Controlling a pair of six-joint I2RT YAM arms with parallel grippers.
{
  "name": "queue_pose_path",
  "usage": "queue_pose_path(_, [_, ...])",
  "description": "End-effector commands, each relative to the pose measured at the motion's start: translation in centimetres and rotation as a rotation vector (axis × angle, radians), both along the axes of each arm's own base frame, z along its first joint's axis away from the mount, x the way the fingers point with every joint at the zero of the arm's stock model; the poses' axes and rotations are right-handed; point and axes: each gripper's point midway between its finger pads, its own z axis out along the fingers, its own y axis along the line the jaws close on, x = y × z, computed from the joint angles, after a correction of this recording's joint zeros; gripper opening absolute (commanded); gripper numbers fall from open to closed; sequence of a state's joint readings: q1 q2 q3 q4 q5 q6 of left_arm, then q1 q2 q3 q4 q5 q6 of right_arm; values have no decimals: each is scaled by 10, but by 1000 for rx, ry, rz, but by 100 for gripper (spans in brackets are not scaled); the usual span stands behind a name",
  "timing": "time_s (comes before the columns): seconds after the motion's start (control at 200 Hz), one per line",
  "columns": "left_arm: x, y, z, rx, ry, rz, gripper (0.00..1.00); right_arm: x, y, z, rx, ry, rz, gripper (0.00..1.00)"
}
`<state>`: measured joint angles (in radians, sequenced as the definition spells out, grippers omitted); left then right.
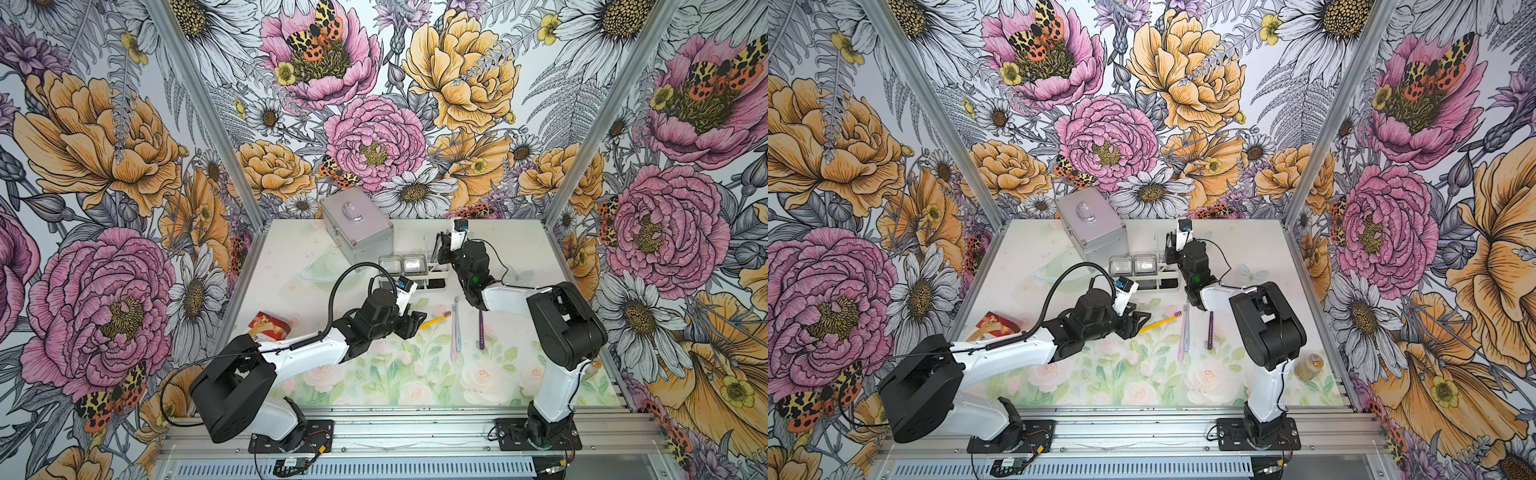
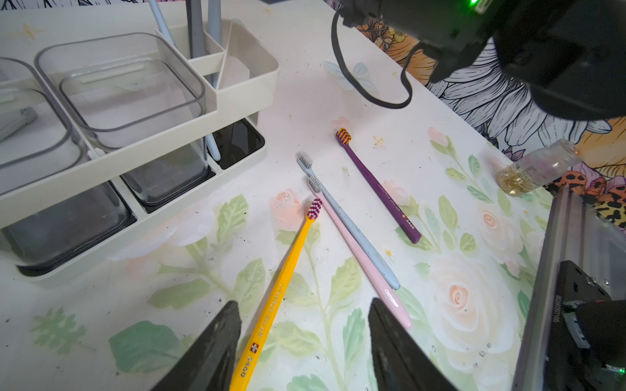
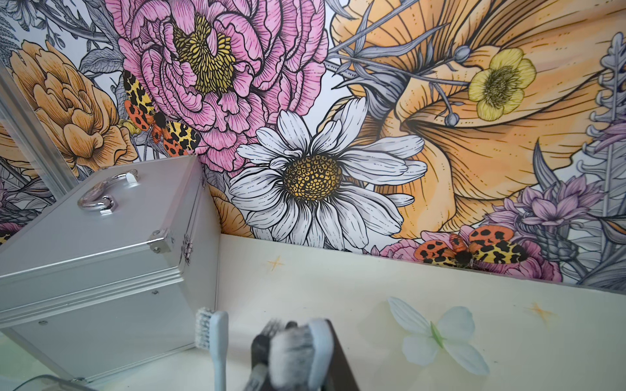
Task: Place the toothbrush into the toothbrush holder
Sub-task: Place the toothbrush in the toothbrush holder.
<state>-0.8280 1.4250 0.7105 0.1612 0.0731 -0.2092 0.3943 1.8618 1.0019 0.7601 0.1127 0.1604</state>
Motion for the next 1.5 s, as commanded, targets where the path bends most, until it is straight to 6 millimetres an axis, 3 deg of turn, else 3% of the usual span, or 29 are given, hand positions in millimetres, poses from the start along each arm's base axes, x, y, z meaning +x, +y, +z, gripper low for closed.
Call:
queue_pose_path(0.0, [2,-3,6,-14,-4,-10,62,-1,2,-1,25,0,-7,20])
queue_pose_path(0.3, [2,-3,6,-16,-6,-10,62,1,2,-3,21,9,-14,21])
queue_pose_path(0.766, [2,-4,4,-14,3,-15,62,0,2,0,4,10,-20,37])
queue_pose_path(1.126, [4,1,3,15,-13,8,62,-13,-21,34,-37,-44,-120,53])
queue_pose_path(1.496, [7,12,-10,247,-50,99,64,-36,-52,78,-16,-40,-247,54])
